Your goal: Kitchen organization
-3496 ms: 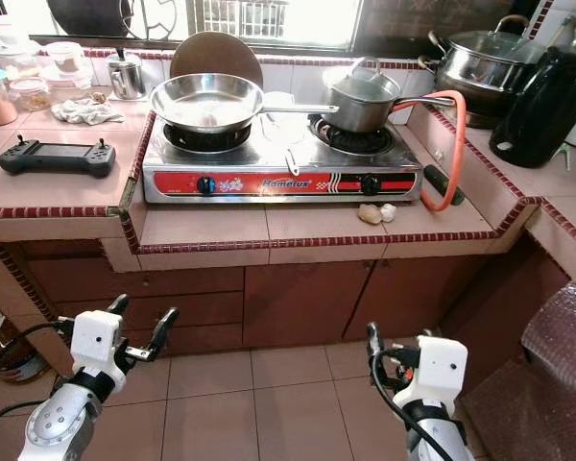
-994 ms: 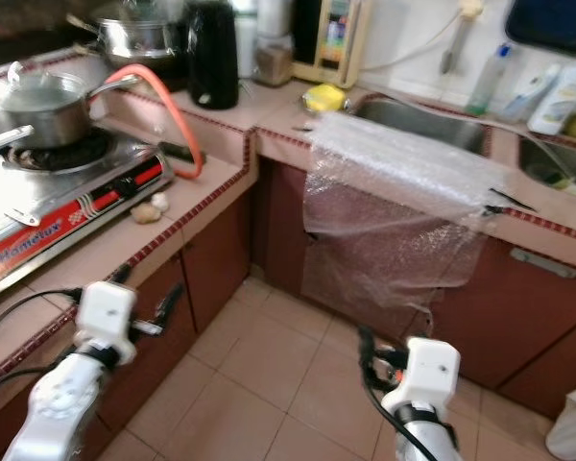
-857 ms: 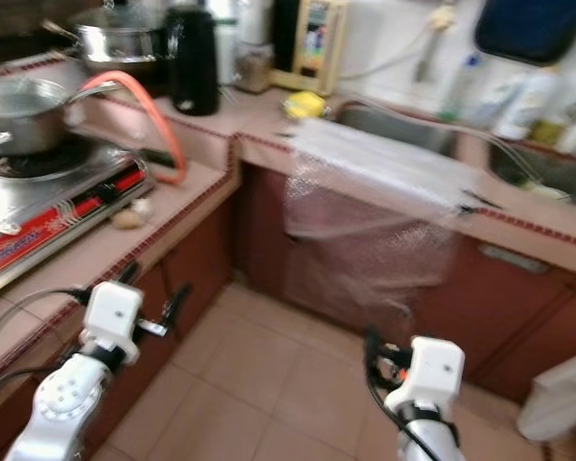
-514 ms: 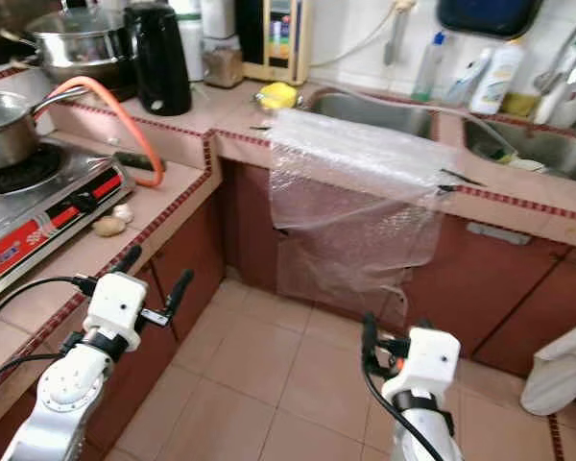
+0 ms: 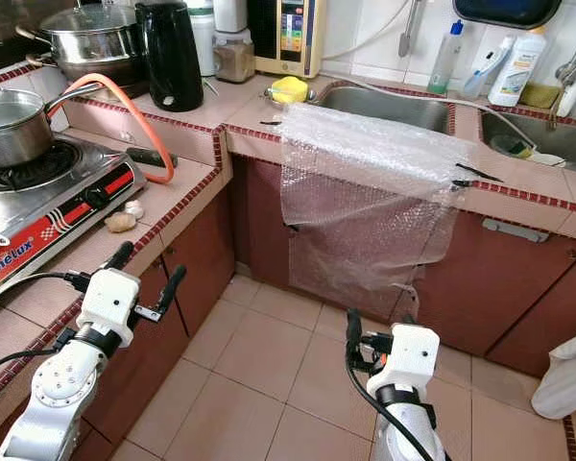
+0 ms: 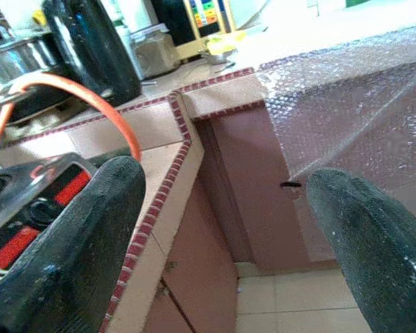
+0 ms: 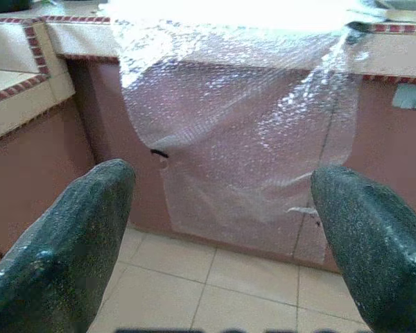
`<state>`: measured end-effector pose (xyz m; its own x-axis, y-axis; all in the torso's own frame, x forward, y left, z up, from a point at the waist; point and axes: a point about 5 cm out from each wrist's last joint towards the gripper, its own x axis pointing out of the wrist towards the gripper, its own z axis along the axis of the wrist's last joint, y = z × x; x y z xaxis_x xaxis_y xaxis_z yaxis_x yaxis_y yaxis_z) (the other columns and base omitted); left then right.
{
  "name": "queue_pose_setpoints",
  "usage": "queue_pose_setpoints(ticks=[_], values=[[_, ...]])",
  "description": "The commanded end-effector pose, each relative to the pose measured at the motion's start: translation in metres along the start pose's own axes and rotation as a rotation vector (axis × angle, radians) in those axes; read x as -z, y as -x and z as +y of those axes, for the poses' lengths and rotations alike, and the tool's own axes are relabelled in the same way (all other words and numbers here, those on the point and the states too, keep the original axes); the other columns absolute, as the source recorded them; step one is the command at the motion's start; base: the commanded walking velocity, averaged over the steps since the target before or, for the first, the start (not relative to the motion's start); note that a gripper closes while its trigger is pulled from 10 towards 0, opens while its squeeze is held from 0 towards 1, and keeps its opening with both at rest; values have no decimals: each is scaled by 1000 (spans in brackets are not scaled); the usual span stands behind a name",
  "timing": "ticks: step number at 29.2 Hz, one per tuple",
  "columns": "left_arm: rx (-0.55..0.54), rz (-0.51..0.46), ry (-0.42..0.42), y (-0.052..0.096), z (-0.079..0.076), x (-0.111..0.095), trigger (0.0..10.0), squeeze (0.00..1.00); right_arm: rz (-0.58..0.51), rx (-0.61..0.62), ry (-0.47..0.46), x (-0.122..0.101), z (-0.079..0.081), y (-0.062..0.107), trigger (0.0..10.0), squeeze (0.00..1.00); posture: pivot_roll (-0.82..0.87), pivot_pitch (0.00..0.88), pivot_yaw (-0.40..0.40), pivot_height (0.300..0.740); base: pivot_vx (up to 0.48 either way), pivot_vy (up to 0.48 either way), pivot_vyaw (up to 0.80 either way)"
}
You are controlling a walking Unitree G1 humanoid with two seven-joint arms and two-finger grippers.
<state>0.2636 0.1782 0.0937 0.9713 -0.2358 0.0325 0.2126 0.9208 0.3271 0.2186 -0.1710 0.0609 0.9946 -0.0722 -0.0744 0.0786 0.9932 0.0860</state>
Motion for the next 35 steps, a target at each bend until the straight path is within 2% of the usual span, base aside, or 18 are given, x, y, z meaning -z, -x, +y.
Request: queue_pose_setpoints(ticks=[1,14,23,35], values=[[4,1,13,-1,-2,0,10000,0,-13,8,16,-4,-5,-1,10000,0,225,0,-19,740,0,0,-800],[8,2,47,-2,-4,0,10000,0,-12,-1,26,-5,-7,0,10000,0,220,0,-31,740,0,0,-755],[23,1,77,1,-6,0,10000,0,-14,-17,46,-6,-7,1,10000,0,215,0,-35,740,0,0,0],[54,-1,103,3,-13,1,10000,0,-15,-32,69,-8,-10,1,10000,0,205,0,-49,740,339,0,0]])
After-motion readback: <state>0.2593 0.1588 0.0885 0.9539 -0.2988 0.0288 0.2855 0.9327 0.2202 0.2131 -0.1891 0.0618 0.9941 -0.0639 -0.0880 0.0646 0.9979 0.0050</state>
